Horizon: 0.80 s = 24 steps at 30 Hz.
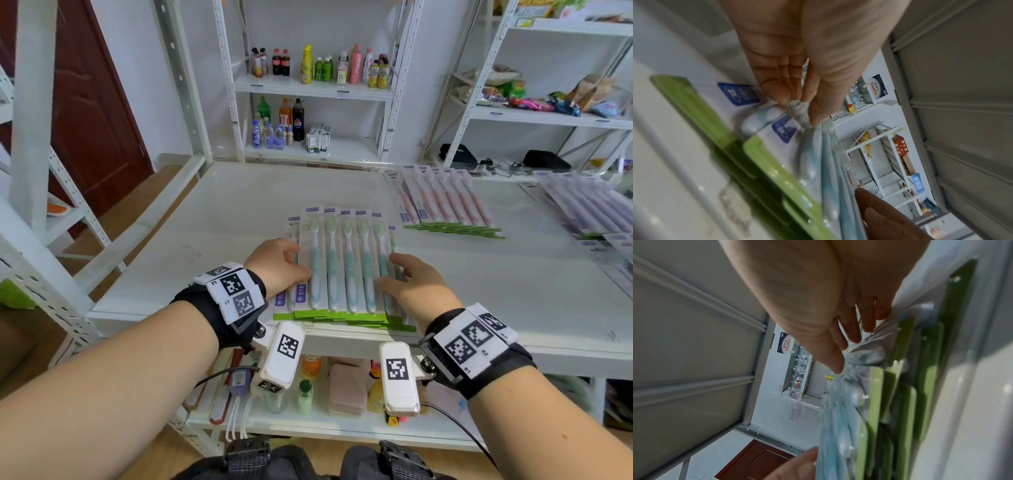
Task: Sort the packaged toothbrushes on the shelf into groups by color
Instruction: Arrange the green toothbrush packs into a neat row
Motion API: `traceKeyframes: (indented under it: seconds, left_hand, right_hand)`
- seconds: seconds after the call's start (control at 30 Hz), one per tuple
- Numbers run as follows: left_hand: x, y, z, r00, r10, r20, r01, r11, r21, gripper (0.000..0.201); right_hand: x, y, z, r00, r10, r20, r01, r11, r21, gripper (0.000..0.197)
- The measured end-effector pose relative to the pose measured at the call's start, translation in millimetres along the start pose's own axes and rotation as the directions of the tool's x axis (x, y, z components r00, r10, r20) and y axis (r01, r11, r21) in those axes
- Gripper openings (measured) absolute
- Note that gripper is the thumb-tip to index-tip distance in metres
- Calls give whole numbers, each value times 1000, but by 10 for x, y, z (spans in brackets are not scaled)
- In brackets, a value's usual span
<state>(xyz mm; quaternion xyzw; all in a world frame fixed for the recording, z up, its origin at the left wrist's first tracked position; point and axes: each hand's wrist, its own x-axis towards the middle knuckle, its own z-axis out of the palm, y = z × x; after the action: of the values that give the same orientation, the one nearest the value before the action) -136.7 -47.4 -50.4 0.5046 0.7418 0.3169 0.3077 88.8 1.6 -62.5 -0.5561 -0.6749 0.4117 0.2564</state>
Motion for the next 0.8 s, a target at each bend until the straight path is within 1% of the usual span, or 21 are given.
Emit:
traceKeyframes:
  seconds: [0.03, 0.07, 0.13, 0.2, 0.27, 0.33, 0.4, 0.53, 0.67, 0.8]
  left_hand:
    - [-9, 16, -15, 998, 56, 9, -57, 995, 78, 60]
    - [-22, 38, -27, 992, 116, 47, -122, 981, 148, 66]
    - [-63, 89, -20, 960, 218, 176, -258, 932, 255, 77]
    - [-109, 138, 33, 918, 259, 299, -357, 868, 344, 90]
    - [-126, 184, 107, 887, 253, 385, -418, 795, 440, 101]
    - [-125, 217, 179, 873, 237, 425, -451, 725, 520, 107]
    - [-125, 229, 233, 868, 236, 437, -466, 688, 556, 109]
    - [-145, 216, 279, 857, 258, 447, -488, 686, 540, 106]
    - [-155, 226, 277, 841, 294, 454, -520, 669, 531, 103]
    - [-161, 239, 270, 839, 292, 459, -522, 669, 529, 101]
  right_hand:
    - [-8, 5, 2, 1000, -4, 0, 4, 1000, 9, 58]
    - [-11, 10, 4, 1000, -8, 0, 8, 1000, 19, 58]
    - [-15, 4, 15, 1000, -20, 3, 20, 1000, 18, 59]
    - [-14, -19, 35, 999, -32, 7, 32, 999, -1, 60]
    - [-10, -46, 58, 999, -42, 3, 42, 999, -11, 62]
    - [-6, -65, 80, 999, -45, 2, 45, 999, -24, 67]
    - [1, -74, 98, 999, -49, 4, 49, 997, -53, 72]
    - [10, -82, 125, 998, -51, 25, 54, 994, -97, 78]
    - [18, -76, 134, 998, -52, 48, 56, 993, -101, 79]
    - [22, -76, 128, 998, -51, 48, 56, 992, -117, 79]
